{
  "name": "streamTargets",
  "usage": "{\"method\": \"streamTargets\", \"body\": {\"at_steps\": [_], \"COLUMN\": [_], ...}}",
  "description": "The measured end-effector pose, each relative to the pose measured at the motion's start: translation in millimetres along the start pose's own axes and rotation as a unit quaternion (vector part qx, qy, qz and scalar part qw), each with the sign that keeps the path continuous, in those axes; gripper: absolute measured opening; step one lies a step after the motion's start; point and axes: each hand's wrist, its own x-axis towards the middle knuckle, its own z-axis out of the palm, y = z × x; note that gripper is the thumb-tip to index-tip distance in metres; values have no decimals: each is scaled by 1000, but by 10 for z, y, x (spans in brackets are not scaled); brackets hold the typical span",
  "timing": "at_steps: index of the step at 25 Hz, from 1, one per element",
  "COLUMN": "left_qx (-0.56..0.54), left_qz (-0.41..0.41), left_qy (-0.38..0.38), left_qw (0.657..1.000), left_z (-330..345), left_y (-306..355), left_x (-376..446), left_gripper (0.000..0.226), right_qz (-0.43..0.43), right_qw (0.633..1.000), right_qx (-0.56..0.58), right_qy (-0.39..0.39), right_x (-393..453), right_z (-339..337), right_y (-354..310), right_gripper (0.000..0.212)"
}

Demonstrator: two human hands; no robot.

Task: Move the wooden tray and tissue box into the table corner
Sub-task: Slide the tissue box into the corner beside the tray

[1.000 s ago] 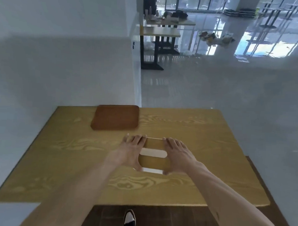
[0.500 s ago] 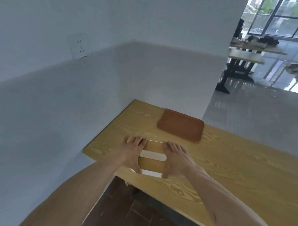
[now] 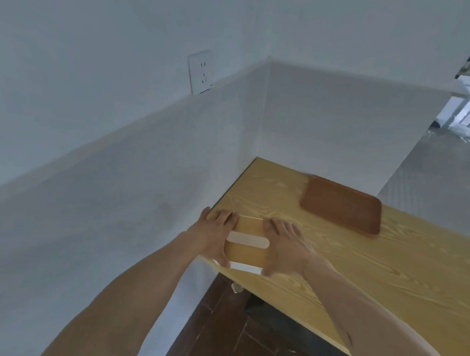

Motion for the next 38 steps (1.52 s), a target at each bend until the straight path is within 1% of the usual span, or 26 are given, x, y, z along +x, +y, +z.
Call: {"method": "streamTargets", "body": {"at_steps": [5,9,13,21,28,32,38], "left_qx": [-2,-14,-13,-1,1,1,38], "left_qz": [13,31,41,38,44,47,65], "left_qy": [-8,-10,-12,-60,-80,-89,-103], "left_qw": [1000,999,999,997,996,995,992], "left_z": [81,84,7,-328,-281,-206,-114], "left_y": [-294,-396,-404,-346,-280,-391,-727], "left_x": [259,584,1009,1996,2586,2859,3282], "left_gripper": [138,137,137,137,136,136,140], "right_qz": [21,37,48,67,76,86,115], "right_qw": [1000,999,998,995,992,990,988], "right_qx": [2,10,25,66,84,96,94], "right_qy": [-17,-29,-34,-43,-60,-65,-51], "right_x": [317,573,849,1431,1740,1965,2377], "right_z": [18,40,53,-28,49,112,234], "right_y": [-45,126,447,1177,1625,1730,1693], "right_gripper": [136,139,139,140,138,138,140]}}
